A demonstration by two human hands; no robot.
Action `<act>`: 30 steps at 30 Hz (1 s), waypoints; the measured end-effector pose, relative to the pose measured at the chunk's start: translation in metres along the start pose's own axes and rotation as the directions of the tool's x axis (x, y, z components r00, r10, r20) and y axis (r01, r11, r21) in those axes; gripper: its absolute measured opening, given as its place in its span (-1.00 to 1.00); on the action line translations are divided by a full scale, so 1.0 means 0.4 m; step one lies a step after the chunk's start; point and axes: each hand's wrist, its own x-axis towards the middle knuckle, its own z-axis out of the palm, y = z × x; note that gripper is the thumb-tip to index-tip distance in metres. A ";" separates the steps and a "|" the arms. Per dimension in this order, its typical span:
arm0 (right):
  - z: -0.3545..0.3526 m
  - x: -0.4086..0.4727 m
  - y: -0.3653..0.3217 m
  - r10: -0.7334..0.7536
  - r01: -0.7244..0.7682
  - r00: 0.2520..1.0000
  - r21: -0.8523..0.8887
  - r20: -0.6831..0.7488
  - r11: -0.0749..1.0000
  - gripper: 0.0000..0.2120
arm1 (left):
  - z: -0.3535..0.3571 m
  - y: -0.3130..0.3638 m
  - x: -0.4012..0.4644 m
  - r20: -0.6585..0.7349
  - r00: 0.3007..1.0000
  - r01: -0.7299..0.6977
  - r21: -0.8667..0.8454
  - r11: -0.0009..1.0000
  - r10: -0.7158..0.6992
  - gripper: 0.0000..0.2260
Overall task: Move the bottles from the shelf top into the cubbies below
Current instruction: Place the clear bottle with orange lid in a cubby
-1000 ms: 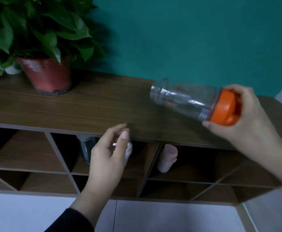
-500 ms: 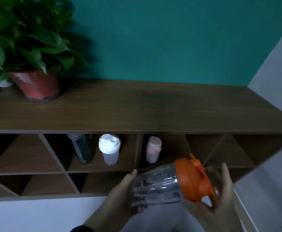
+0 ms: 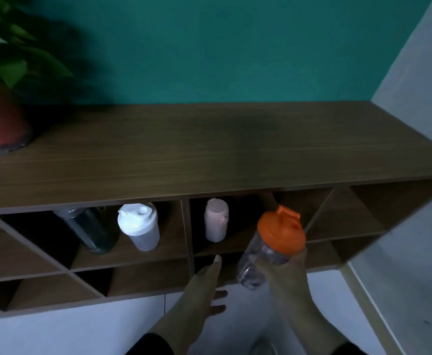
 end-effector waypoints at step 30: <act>0.117 0.255 0.059 -0.131 0.076 0.980 -0.330 -0.149 0.941 0.18 | 0.048 0.026 0.137 0.150 0.799 -0.509 0.684 0.523 0.582 -0.69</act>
